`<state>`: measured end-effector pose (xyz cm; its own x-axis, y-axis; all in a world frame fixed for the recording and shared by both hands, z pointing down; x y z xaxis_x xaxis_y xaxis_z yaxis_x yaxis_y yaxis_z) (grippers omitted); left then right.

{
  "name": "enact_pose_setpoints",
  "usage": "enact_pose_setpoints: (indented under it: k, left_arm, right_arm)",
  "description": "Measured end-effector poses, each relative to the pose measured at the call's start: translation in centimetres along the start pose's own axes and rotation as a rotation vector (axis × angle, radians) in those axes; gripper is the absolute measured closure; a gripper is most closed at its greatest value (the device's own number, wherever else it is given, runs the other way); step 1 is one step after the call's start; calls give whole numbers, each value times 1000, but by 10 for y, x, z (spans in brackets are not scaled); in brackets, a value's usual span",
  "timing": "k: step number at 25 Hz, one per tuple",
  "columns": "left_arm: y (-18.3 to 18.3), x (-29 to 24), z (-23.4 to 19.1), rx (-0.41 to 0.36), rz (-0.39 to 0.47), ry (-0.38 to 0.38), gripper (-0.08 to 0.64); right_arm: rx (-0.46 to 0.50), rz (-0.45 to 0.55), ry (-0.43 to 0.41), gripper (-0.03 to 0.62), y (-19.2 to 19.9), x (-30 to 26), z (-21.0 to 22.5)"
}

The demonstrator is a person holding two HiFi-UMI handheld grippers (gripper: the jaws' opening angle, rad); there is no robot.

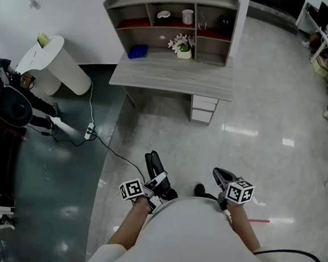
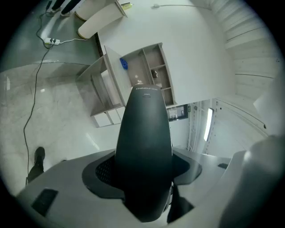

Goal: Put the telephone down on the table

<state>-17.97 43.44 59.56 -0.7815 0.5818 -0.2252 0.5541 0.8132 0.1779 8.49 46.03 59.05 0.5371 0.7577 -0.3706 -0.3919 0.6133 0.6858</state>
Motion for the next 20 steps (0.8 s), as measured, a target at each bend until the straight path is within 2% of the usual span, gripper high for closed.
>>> enact_pose_setpoints:
  k: [2,4,9,16,20]
  left_arm:
    - [4,5,-4,22,4,-59,259]
    - [6,7,-6,35,7,-82,259]
    - [8,6,-5,20,12,-68,259]
    - [12,2,-4,32,31,-101,259]
    - [14,-7,1,27,44,-64,259]
  right_arm:
    - [2,0,-1,574,-1,2,2]
    - [6,1,-3,575,-2,2,3]
    - [12,-4,-19,574,-5,-1,2]
    - [-6,-29,-44,574,-4,-3,9]
    - [-26,-37,-39,574,-5,1,21]
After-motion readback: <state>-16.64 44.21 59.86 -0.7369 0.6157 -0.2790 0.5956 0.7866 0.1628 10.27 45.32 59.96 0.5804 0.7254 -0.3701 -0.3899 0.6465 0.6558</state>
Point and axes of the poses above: the fingertips, and each gripper's own axes: x backward along the fingers, z to its right, y out of its underside, the point moved 3 cm from there along x, backward along the fingers, and after that the axes turned 4 degrees about z, right-handed, at the moved point
